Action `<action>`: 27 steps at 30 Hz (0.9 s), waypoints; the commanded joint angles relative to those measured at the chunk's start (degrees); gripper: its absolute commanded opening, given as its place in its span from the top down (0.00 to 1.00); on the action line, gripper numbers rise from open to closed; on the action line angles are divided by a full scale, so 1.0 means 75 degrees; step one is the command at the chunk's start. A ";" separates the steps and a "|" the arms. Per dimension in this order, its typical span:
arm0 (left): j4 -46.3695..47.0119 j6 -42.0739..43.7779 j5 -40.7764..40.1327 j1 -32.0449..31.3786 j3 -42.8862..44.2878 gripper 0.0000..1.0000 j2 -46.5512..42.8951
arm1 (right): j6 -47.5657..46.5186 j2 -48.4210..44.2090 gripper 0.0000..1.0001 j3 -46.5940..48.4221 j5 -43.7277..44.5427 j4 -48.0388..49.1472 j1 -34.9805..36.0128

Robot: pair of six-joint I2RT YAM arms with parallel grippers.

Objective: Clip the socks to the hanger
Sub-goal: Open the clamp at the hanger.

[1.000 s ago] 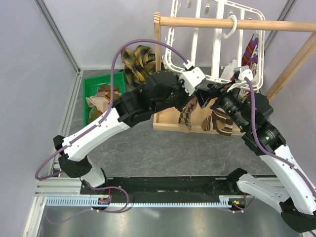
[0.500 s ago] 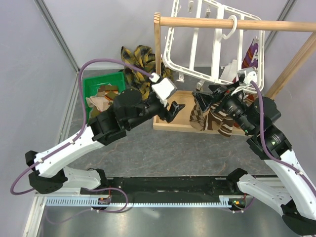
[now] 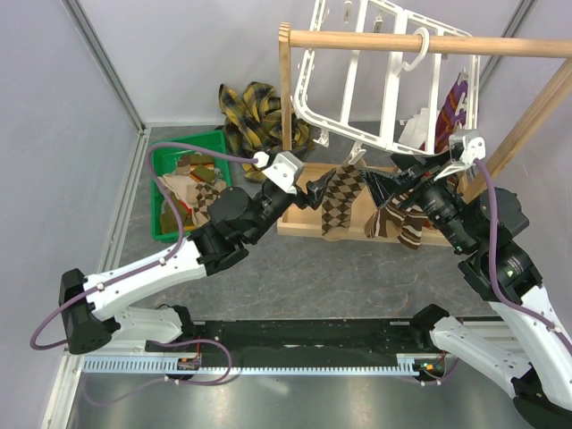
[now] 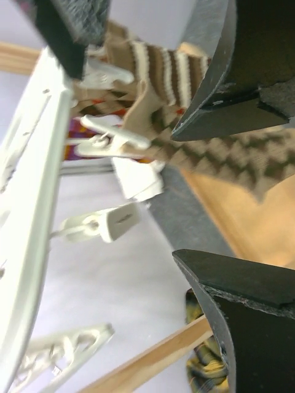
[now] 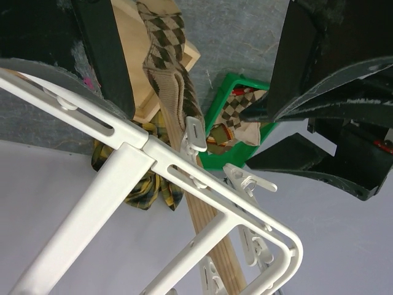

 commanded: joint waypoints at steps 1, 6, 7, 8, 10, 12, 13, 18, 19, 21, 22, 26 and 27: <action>0.2426 0.0364 -0.0219 0.0248 -0.0159 0.24 0.0368 | -0.0195 -0.0114 0.05 -0.0038 0.0134 0.0116 0.0016; 0.3339 0.0528 -0.0042 0.0424 -0.0031 0.28 0.0965 | -0.0265 -0.0161 0.05 -0.0015 0.0040 0.0140 0.0016; 0.3435 0.0528 -0.0089 0.0494 -0.0007 0.28 0.1036 | -0.0277 -0.0161 0.05 -0.0003 0.0040 0.0151 0.0005; 0.3528 0.0493 -0.0078 0.0529 0.0028 0.29 0.1118 | -0.0312 -0.0173 0.05 -0.0003 0.0005 0.0151 0.0004; 0.3727 0.0365 -0.0066 0.0646 0.0040 0.31 0.1259 | -0.0324 -0.0184 0.05 0.0020 -0.0042 0.0140 0.0016; 0.3822 0.0271 -0.0019 0.0717 0.0040 0.35 0.1330 | -0.0324 -0.0196 0.05 0.0032 -0.0042 0.0163 0.0016; 0.3880 0.0212 0.0027 0.0752 0.0040 0.36 0.1365 | -0.0324 -0.0196 0.05 0.0055 -0.0054 0.0140 0.0016; 0.4056 0.0176 0.0239 0.0764 0.0028 0.42 0.1412 | -0.0429 -0.0161 0.05 0.0102 -0.0335 0.0151 0.0016; 0.4080 0.0165 0.0285 0.0764 0.0016 0.44 0.1424 | -0.0406 -0.0150 0.05 0.0103 -0.0440 0.0151 0.0028; 0.4103 0.0176 0.0321 0.0764 0.0016 0.53 0.1435 | -0.0417 -0.0103 0.05 0.0137 -0.0569 0.0163 0.0016; 0.4103 0.0176 0.0321 0.0764 0.0005 0.57 0.1424 | -0.0417 -0.0091 0.05 0.0161 -0.0627 0.0151 0.0005; 0.4045 0.0188 0.0450 0.0764 -0.0124 0.84 0.1377 | -0.0569 0.0061 0.05 0.0360 -0.1281 0.0105 0.0016; 0.3987 0.0188 0.0473 0.0776 -0.0147 0.86 0.1354 | -0.0593 0.0120 0.05 0.0500 -0.1435 0.0012 0.0016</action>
